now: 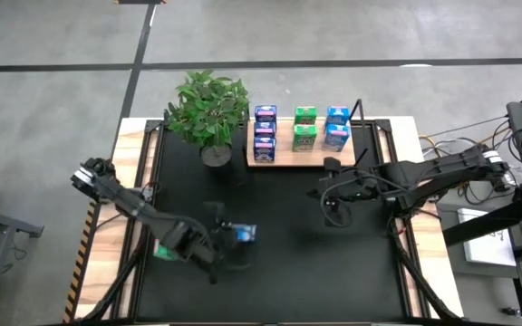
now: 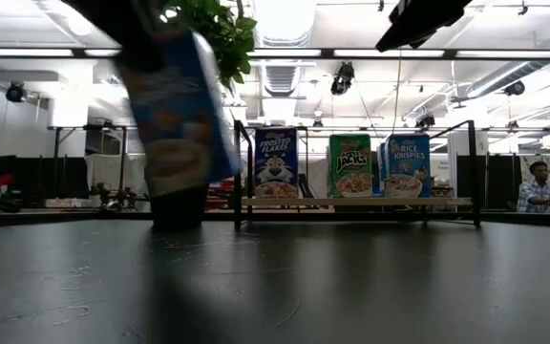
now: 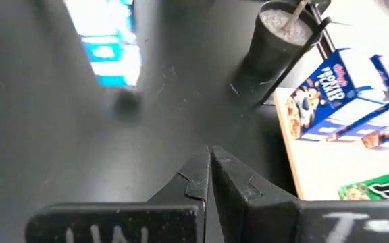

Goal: Stack cereal on shelf
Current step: Put the light blue cereal box on the shelf aligned with the other light blue cereal boxes

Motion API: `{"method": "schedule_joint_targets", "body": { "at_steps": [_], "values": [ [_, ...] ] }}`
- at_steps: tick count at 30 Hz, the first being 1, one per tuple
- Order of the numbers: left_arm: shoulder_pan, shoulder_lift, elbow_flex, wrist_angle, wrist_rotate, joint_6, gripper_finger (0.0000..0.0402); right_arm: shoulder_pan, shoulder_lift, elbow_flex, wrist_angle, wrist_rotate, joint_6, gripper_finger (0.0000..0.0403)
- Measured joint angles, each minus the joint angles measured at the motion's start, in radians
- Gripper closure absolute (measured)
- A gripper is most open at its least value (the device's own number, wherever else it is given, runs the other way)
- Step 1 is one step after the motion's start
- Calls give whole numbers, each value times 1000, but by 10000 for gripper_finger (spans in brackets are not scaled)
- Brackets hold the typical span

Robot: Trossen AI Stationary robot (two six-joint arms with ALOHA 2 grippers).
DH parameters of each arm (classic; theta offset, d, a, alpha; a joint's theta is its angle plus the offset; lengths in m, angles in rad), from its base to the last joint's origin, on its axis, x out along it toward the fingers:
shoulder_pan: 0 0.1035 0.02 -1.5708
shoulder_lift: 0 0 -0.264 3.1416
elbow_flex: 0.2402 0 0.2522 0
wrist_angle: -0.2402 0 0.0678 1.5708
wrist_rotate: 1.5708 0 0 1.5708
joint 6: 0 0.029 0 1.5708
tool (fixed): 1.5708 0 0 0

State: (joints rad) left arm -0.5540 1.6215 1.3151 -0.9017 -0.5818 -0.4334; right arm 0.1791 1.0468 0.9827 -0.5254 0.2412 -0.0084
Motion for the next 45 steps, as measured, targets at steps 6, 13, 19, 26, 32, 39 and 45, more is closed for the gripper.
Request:
{"method": "schedule_joint_targets", "body": {
  "at_steps": [6,13,19,26,32,39,45],
  "values": [
    [147,1,0,201,-38,225,288,0,-103,-59,3,2,-9,394],
    [322,3,0,464,-38,423,288,0,-206,-148,64,-5,-15,394],
    [453,35,0,682,-37,520,288,0,-280,-223,138,-6,-56,394],
    [548,104,0,849,74,557,288,0,-322,-251,173,-13,-82,394],
    [591,173,37,919,77,595,288,0,-332,-252,173,-14,-86,394],
    [622,281,179,880,102,659,288,0,-333,-252,172,-17,-89,394],
    [649,342,228,844,102,661,288,0,-333,-252,170,-43,-89,394]
  ]
}}
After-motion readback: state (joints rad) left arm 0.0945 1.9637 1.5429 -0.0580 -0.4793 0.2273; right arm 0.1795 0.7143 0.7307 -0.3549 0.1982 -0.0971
